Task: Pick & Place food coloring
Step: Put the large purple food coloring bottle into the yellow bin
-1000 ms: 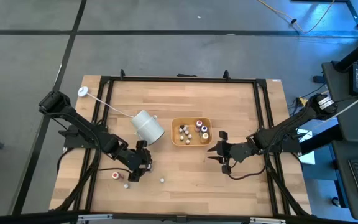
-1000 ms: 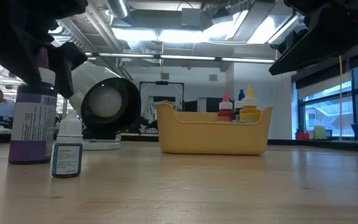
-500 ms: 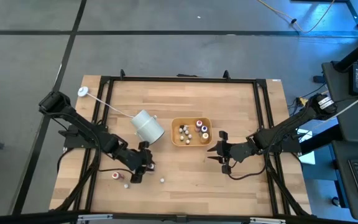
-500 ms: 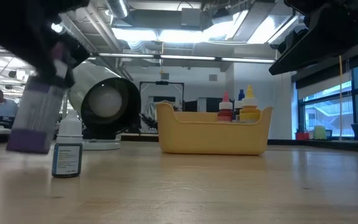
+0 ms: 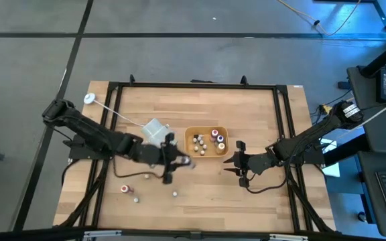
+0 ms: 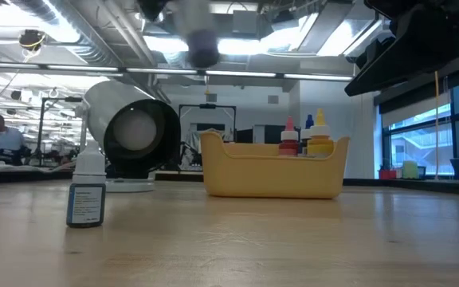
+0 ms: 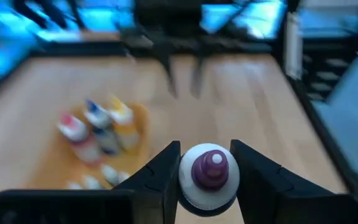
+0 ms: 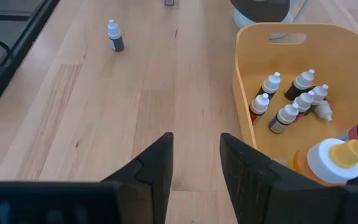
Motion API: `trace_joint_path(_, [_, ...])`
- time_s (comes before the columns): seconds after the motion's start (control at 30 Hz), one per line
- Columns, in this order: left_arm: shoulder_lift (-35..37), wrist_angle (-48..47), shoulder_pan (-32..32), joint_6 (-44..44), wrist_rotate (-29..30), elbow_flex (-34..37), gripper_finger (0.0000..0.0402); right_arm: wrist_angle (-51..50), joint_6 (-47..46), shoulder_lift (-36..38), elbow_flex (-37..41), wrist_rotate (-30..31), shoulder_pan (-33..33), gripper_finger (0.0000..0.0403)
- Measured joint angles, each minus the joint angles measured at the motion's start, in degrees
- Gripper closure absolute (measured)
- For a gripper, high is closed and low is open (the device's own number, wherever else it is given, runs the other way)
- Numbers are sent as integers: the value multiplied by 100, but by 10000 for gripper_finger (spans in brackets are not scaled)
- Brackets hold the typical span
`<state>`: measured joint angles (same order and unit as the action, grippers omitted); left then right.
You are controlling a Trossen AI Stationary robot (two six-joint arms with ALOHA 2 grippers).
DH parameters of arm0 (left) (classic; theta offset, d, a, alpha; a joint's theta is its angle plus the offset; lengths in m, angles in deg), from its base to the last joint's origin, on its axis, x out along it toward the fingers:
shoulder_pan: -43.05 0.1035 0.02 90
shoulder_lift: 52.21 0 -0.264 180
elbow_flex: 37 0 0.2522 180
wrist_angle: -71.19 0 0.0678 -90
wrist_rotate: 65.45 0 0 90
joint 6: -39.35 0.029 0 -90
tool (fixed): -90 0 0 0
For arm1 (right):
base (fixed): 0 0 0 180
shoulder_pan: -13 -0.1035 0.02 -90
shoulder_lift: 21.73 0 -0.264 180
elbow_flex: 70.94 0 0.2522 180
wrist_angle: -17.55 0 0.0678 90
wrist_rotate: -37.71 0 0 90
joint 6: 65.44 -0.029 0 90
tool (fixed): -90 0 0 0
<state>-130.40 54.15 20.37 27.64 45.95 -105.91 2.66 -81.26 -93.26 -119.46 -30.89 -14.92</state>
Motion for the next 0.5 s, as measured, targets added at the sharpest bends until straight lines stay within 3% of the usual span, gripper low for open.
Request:
trace_joint_path(0.2, [-473,1054,907,770,-195,-163,287,-3,0,0,0,0,2,269])
trace_joint_path(0.5, [-1680,2332,1959,802,-1100,-154,287,-40,-13,0,-2,-2,2,269])
